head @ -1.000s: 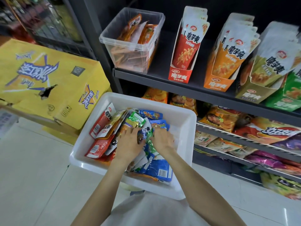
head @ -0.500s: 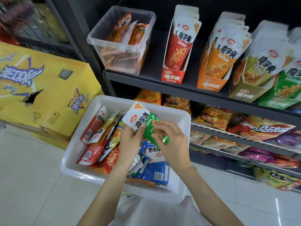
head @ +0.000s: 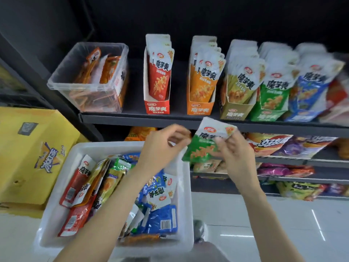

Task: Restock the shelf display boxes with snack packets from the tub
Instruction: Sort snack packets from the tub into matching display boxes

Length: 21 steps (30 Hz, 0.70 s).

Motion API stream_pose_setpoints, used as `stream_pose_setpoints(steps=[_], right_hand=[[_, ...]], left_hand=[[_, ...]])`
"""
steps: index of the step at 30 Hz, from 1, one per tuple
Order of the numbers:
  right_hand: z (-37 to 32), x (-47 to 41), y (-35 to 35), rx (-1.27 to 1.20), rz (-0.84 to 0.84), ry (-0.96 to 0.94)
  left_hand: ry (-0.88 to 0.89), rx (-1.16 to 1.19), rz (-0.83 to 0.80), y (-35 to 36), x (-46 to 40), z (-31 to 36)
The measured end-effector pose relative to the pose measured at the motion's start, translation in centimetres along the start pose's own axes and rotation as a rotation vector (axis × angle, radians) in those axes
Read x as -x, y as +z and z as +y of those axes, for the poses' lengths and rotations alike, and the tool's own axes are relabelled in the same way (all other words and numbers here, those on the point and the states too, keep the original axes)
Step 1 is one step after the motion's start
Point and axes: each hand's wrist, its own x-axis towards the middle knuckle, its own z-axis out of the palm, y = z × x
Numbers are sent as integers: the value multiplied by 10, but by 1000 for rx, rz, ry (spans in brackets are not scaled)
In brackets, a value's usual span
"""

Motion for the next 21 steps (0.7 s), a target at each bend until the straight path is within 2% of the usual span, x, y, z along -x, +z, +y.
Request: stream_pose_setpoints(steps=[4, 7, 9, 12, 16, 18, 21], right_hand=[[-4, -22, -65, -81, 448, -172], [-7, -50, -113, -65, 609, -327], [-8, -72, -135, -33, 618, -376], [-5, -105, -149, 151, 577, -331], [10, -138, -147, 392, 376, -183], [22, -149, -143, 542, 327, -131], [37, -157, -139, 639, 382, -78]], left_hand=[[195, -21, 36, 28, -40, 26], [390, -95, 95, 62, -67, 41], [484, -196, 120, 88, -86, 48], [580, -417, 124, 121, -110, 53], [667, -675, 99, 149, -126, 54], [689, -708, 107, 156, -128, 52], [695, -707, 114, 159, -127, 47]])
